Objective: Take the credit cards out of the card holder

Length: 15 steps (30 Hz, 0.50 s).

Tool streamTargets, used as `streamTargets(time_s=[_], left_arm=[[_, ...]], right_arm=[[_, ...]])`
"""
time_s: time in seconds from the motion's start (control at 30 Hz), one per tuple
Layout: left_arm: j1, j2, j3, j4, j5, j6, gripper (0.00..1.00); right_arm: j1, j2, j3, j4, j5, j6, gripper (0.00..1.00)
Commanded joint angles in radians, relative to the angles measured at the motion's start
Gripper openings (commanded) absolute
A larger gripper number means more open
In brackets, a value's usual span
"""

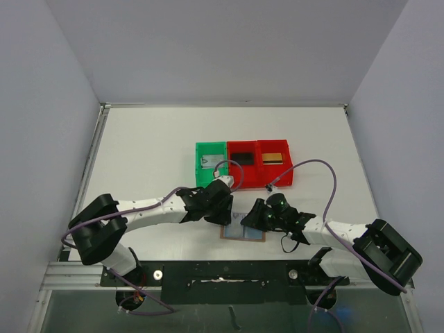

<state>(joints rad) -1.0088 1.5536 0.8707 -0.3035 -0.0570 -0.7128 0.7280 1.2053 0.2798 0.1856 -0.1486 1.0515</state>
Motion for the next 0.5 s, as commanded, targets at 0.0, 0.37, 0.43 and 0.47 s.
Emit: streamTargets(time_s=[0.0, 0.37, 0.43, 0.47], left_arm=[[-0.008, -0.038, 0.034, 0.055, 0.025, 0.009, 0.35], [-0.011, 0.042, 0.003, 0.105, 0.088, -0.002, 0.19], [-0.011, 0.057, -0.002, 0.112, 0.1, -0.007, 0.18], [-0.012, 0.062, -0.005, 0.114, 0.106, -0.01, 0.17]], right_arm=[[0.005, -0.023, -0.004, 0.02, 0.038, 0.013, 0.22], [0.005, -0.03, -0.013, 0.058, 0.019, 0.027, 0.25], [0.005, -0.025, -0.013, 0.069, 0.014, 0.035, 0.26], [0.006, -0.024, -0.014, 0.074, 0.012, 0.038, 0.26]])
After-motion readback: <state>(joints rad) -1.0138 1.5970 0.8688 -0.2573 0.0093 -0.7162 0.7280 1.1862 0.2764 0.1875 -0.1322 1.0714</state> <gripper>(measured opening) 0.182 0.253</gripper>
